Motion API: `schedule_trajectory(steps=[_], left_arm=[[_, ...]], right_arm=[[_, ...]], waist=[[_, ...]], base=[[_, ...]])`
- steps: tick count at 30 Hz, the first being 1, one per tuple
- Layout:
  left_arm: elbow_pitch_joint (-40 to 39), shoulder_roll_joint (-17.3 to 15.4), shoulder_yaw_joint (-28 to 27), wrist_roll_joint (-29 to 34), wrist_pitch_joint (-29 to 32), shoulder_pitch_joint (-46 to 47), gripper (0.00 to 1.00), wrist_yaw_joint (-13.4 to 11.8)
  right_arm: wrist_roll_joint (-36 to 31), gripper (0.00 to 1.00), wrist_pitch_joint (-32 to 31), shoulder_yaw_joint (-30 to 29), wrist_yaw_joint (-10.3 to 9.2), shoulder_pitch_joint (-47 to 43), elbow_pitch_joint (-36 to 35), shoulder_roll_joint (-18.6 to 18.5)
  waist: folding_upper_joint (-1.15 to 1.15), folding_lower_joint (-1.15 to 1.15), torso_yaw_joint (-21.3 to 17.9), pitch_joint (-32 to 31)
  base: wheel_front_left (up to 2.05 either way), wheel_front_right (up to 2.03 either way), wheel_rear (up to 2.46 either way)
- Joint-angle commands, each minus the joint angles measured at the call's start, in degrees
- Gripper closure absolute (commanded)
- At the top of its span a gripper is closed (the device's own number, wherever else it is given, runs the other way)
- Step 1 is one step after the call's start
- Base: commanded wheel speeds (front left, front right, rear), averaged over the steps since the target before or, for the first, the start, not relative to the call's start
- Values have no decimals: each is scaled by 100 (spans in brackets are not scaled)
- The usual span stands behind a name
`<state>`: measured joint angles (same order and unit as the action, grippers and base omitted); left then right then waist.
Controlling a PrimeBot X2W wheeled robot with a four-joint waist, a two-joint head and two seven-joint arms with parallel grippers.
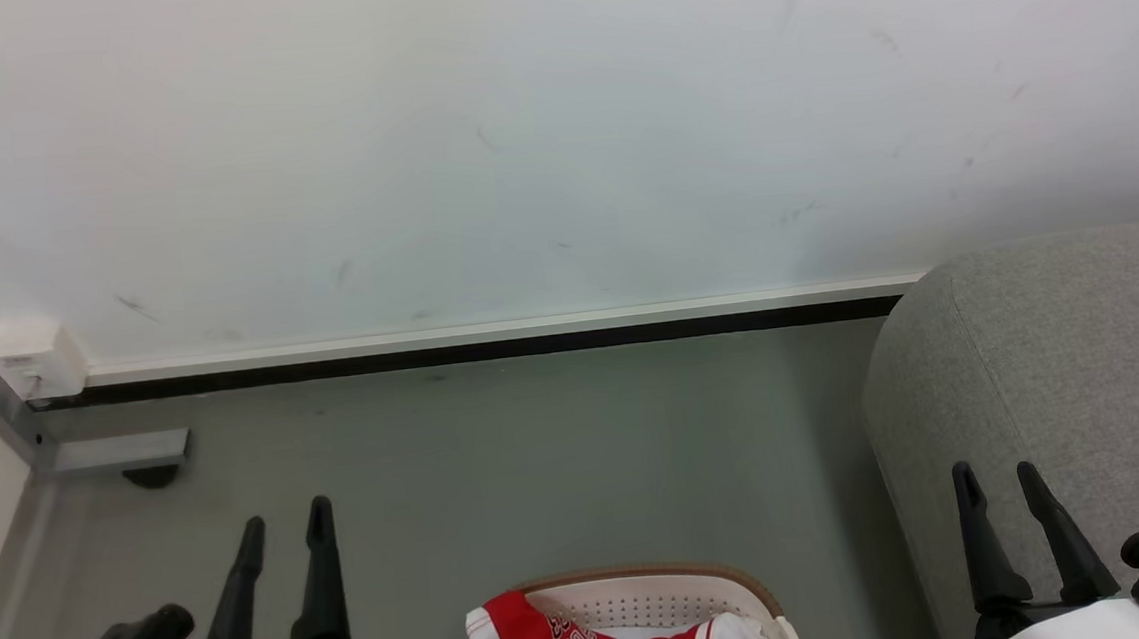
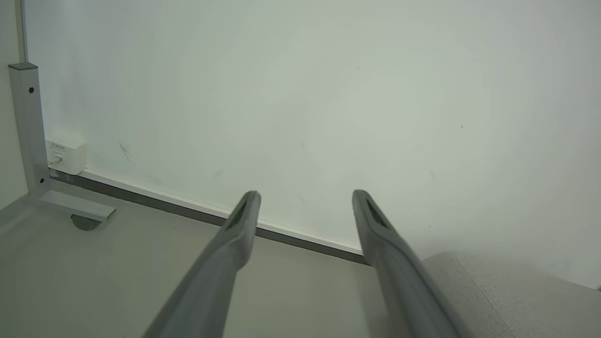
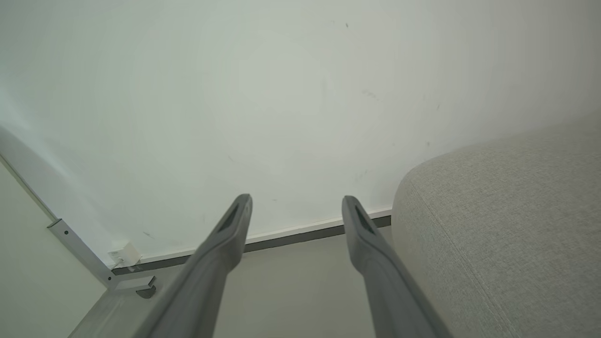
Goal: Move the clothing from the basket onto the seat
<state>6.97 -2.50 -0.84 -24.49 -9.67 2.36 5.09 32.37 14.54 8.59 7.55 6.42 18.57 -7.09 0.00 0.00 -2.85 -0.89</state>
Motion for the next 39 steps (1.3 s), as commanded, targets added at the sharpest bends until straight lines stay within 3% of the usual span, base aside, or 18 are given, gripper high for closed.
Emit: schedule_trajectory(steps=[1, 39], left_arm=[[-52, -51, -9, 200, -65, -6, 0, 32], [175, -58, 122, 1572, -494, -1, 0, 218]], right_arm=[[-155, 0, 22, -50, -8, 82, -12, 9], [-1891, 0, 57, -215, -11, 60, 115, 381]], waist=[[0, 0, -5, 0], [0, 0, -150, -37]], base=[[0, 0, 0], [0, 0, 0]])
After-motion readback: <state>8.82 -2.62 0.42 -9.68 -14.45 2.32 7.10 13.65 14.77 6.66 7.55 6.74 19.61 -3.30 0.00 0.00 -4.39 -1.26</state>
